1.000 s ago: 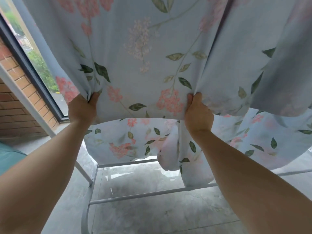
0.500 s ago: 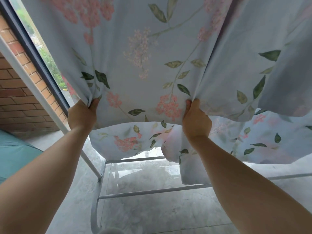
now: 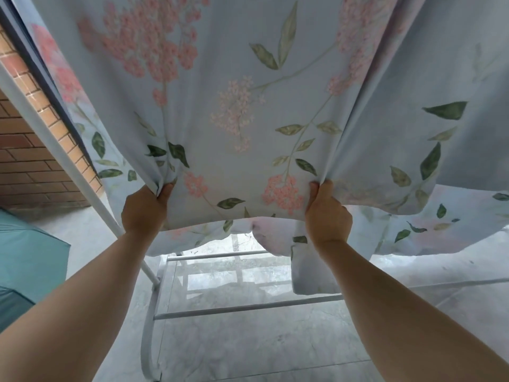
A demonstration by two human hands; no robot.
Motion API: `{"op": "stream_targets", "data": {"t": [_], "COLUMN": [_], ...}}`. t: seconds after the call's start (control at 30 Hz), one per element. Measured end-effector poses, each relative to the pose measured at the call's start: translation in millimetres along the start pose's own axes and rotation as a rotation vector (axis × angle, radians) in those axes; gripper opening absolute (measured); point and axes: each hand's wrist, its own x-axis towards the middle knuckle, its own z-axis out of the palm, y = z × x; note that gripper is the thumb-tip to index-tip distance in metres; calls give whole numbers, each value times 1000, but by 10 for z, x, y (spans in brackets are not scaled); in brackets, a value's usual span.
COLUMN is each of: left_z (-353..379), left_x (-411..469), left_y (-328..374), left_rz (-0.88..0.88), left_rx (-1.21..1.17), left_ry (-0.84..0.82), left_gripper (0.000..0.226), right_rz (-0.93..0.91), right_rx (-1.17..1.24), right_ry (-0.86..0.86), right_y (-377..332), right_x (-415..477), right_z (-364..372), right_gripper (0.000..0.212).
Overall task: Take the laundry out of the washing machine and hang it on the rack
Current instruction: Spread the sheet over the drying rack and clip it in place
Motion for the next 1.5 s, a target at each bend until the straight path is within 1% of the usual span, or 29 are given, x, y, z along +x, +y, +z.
{"op": "stream_targets", "data": {"t": [0.17,0.3,0.4,0.5,0.57,0.63,0.67,0.7,0.77,0.8,0.83,0.87,0.93,1.0,1.03,1.07,1.13,1.23,1.33,1.4,1.43,1.47,1.5], "left_z": [32,109,242,343,399,444,500,558,746,839,954,1053,1313,1535,1597,1635,1699,1718,1745,1781,1786,1792,1793], "left_x": [-119,-140,-167,-232,-246,-317,-384,-476,-711,-861,-1058,-1280,-1853,-2491,-2728,-2915,-3190,-3350,-3376,-3379,-3379,-3379,-3374], "left_y": [-103,-198,-231,-226,-179,-200,-191,-171,-35,89,260,449,876,1434,1702,2002,2707,3695,4460,4896,5055,5186,5263], "left_rz": [-24,-33,-36,-44,-56,-129,-195,-310,-608,-745,-853,-933,-987,-944,-890,-824,-684,-477,-389,-274,-166,17,275], "left_rx": [64,59,18,-107,-176,-229,-269,-320,-482,-594,-707,-795,-850,-867,-849,-828,-824,-880,-920,-872,-807,-693,-513], "left_ry": [-24,-25,-10,-11,-3,-13,-20,-29,-37,-62,-105,-176,-370,-610,-722,-805,-901,-947,-920,-855,-780,-663,-489], "left_gripper": [56,59,64,61,60,73,83,94,110,112,109,101,75,45,35,27,20,25,34,42,45,45,40], "right_rz": [-6,-63,-39,-24,-49,-108,-119,-106,-2,101,229,369,680,957,1041,1085,1056,966,939,926,926,928,931], "right_rx": [-10,-6,-42,-47,-50,-8,5,15,42,96,173,271,569,1020,1205,1328,1452,1472,1515,1555,1577,1595,1612], "right_ry": [-10,37,29,-23,-50,-55,-35,9,104,141,171,217,295,267,246,231,184,155,125,104,100,101,93], "right_y": [47,93,157,225,348,531,672,843,1247,1441,1665,1859,2283,2698,2843,3001,3353,3792,4169,4431,4542,4634,4709], "right_x": [-155,-219,-259,-253,-208,-174,-163,-165,-188,-202,-196,-166,-47,164,253,365,585,896,1160,1358,1465,1577,1685], "right_z": [98,180,217,124,-26,-177,-268,-332,-464,-523,-584,-643,-810,-1084,-1196,-1298,-1556,-1902,-2183,-2366,-2428,-2482,-2518], "right_gripper": [38,41,45,51,44,38,41,47,60,65,69,70,67,65,64,63,62,60,60,59,58,55,54]}}
